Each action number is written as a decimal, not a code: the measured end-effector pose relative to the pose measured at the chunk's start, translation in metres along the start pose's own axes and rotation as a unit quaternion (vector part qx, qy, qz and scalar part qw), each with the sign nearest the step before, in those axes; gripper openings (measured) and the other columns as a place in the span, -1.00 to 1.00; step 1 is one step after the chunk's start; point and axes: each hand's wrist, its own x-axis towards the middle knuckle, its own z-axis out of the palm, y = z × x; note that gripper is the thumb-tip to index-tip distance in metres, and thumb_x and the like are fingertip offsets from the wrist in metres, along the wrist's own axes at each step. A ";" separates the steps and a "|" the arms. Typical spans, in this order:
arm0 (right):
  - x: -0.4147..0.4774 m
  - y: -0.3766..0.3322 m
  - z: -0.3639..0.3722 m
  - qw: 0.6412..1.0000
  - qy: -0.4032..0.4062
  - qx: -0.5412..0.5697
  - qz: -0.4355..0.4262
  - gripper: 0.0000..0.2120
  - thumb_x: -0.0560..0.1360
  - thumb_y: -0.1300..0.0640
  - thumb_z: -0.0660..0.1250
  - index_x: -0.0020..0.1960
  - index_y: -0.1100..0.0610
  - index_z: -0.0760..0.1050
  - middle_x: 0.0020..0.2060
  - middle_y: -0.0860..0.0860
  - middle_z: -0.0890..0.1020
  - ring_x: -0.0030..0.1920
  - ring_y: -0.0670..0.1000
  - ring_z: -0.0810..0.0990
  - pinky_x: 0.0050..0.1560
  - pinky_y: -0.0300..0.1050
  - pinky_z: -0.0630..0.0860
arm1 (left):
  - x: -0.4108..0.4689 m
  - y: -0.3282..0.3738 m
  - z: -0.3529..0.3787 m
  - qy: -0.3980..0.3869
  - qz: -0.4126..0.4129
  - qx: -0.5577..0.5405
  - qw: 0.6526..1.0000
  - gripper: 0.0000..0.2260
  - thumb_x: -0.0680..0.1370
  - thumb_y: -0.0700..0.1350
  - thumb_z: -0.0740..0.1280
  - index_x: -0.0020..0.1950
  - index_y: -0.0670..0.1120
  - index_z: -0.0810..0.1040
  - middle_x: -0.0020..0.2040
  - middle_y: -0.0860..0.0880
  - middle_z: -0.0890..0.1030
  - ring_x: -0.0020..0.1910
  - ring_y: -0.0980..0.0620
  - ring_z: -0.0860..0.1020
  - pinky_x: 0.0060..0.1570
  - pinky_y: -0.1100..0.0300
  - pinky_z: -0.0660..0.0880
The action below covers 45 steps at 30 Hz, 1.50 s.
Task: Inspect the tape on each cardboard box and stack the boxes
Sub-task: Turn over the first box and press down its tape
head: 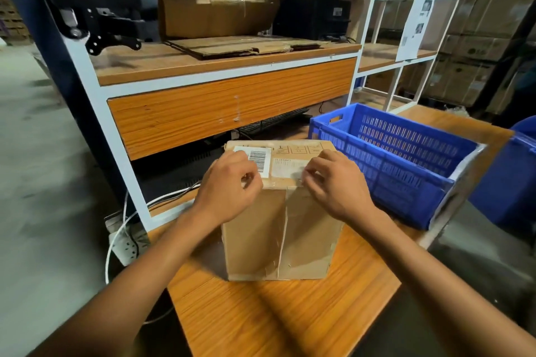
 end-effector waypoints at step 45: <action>0.106 0.052 -0.003 0.941 -0.267 0.130 -0.163 -0.33 0.41 -0.40 0.19 0.36 -0.04 0.55 0.24 -0.03 0.64 0.22 0.03 0.59 0.22 0.06 0.53 | 0.031 0.023 0.001 -0.193 -0.196 0.162 0.948 -0.53 0.66 0.17 0.16 0.54 0.04 0.34 0.53 0.02 0.33 0.49 -0.01 0.25 0.43 -0.04 0.25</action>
